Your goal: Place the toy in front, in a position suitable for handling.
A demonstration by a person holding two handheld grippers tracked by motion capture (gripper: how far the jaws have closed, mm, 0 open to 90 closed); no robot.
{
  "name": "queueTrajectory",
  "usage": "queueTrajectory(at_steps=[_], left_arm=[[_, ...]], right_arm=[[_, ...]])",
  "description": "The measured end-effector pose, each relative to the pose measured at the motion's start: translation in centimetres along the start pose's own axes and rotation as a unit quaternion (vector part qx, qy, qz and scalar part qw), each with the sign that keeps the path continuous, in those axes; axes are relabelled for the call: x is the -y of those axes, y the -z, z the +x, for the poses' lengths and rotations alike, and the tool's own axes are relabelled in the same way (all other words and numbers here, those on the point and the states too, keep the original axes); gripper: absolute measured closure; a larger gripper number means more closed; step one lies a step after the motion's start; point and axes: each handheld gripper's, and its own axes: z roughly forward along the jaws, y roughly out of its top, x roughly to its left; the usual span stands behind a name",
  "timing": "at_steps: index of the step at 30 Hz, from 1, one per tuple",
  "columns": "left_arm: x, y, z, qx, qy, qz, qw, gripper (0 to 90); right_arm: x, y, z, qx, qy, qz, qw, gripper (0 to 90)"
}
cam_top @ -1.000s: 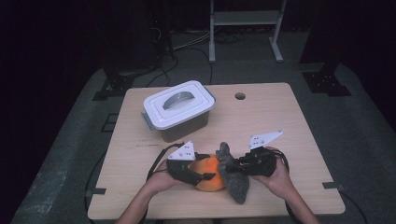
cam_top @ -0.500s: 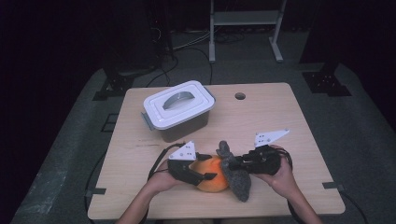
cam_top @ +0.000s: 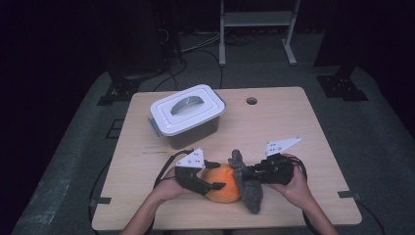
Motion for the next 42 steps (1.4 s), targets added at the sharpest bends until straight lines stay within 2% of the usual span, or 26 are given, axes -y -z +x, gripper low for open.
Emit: queueTrajectory(at_steps=[5, 7, 9, 12, 16, 18, 20, 25, 29, 34, 37, 39, 42], left_arm=[[0.0, 0.2, 0.3, -0.014, 0.019, -0.005, 0.9997, 37.6], [0.0, 0.0, 0.2, -0.018, 0.022, -0.006, 0.9996, 37.3], [-0.1, -0.3, 0.0, -0.019, 0.021, -0.006, 0.9996, 37.2], [-0.3, -0.5, -0.3, -0.019, 0.014, -0.003, 0.9997, 36.1], [-0.4, -0.5, -0.2, -0.011, 0.014, -0.002, 0.9998, 26.1], [-0.4, -0.5, 0.0, -0.018, 0.024, 0.006, 0.9995, 17.1], [-0.2, -0.6, 0.3, -0.012, 0.033, 0.005, 0.9994, 15.8], [-0.1, -0.6, 0.1, -0.001, 0.024, 0.01, 0.9997, 20.8], [-0.1, -0.5, -0.1, 0.007, 0.013, 0.01, 0.9998, 27.2], [-0.1, -0.7, -0.3, -0.008, 0.006, 0.012, 0.9999, 39.4], [-0.1, -0.8, -0.4, -0.006, 0.008, 0.012, 0.9999, 39.7], [-0.1, -0.9, -0.5, -0.004, 0.006, 0.011, 0.9999, 39.1], [-0.2, -0.9, -0.4, -0.004, 0.003, 0.012, 0.9999, 31.7]], right_arm=[[0.6, 0.3, -0.8, 0.013, -0.02, 0.012, 0.9996, 73.8], [0.2, 0.7, -0.5, 0.016, -0.013, -0.002, 0.9998, 73.8], [-0.4, 1.1, 0.0, 0.004, -0.006, -0.027, 0.9996, 73.8], [-1.2, 0.9, 0.8, 0.003, 0.01, -0.032, 0.9994, 73.7], [-0.9, 0.0, 0.8, -0.003, 0.011, -0.015, 0.9998, 73.8], [-0.8, 0.1, 0.7, -0.004, 0.01, -0.011, 0.9999, 73.8], [-0.6, 0.3, 0.5, -0.004, 0.007, -0.009, 0.9999, 73.8], [0.0, 0.6, -0.3, -0.001, -0.004, -0.007, 1.0, 73.8], [0.3, 0.9, -0.8, 0.013, -0.012, -0.003, 0.9998, 73.7], [0.6, 1.4, -1.3, 0.022, -0.023, -0.002, 0.9995, 73.9], [0.0, 1.9, -0.6, 0.024, -0.009, -0.017, 0.9995, 74.2], [-0.4, 2.1, -0.2, 0.012, -0.002, -0.03, 0.9995, 74.2], [-0.5, 1.6, 0.1, 0.01, 0.006, -0.017, 0.9998, 74.1]])
